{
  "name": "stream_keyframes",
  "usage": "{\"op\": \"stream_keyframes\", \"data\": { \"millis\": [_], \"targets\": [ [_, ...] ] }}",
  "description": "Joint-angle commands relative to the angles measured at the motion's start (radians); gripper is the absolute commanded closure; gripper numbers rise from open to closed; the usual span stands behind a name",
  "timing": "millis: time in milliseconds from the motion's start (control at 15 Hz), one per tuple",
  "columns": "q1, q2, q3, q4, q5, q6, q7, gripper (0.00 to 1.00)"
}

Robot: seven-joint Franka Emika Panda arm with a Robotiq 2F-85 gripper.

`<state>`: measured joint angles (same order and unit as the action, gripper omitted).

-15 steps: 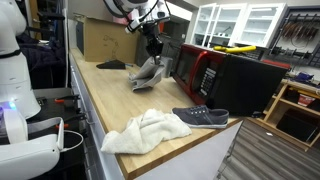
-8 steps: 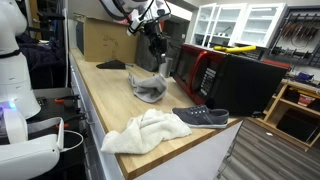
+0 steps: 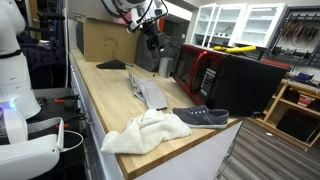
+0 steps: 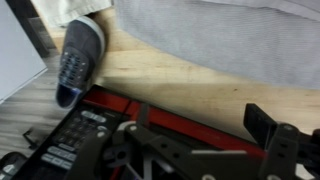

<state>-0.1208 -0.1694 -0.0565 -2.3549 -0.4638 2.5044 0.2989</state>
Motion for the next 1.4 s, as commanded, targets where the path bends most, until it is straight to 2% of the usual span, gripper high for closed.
{"op": "stream_keyframes", "data": {
  "millis": [0,200,333,533,733,1133,1200,1267,1333],
  "targets": [
    [0.069,0.068,-0.001,0.011,0.277,0.05,-0.166,0.0],
    [0.129,0.147,0.009,0.042,0.54,0.018,-0.385,0.0],
    [0.142,0.199,0.026,0.077,0.633,-0.033,-0.501,0.0],
    [0.136,0.269,0.052,0.128,0.625,-0.1,-0.56,0.0],
    [0.129,0.32,0.058,0.17,0.577,-0.169,-0.531,0.0],
    [0.126,0.405,0.075,0.193,0.597,-0.231,-0.531,0.0],
    [0.127,0.418,0.077,0.189,0.592,-0.228,-0.531,0.25],
    [0.125,0.428,0.081,0.186,0.591,-0.224,-0.534,0.26],
    [0.125,0.434,0.084,0.183,0.589,-0.215,-0.537,0.32]
  ]
}}
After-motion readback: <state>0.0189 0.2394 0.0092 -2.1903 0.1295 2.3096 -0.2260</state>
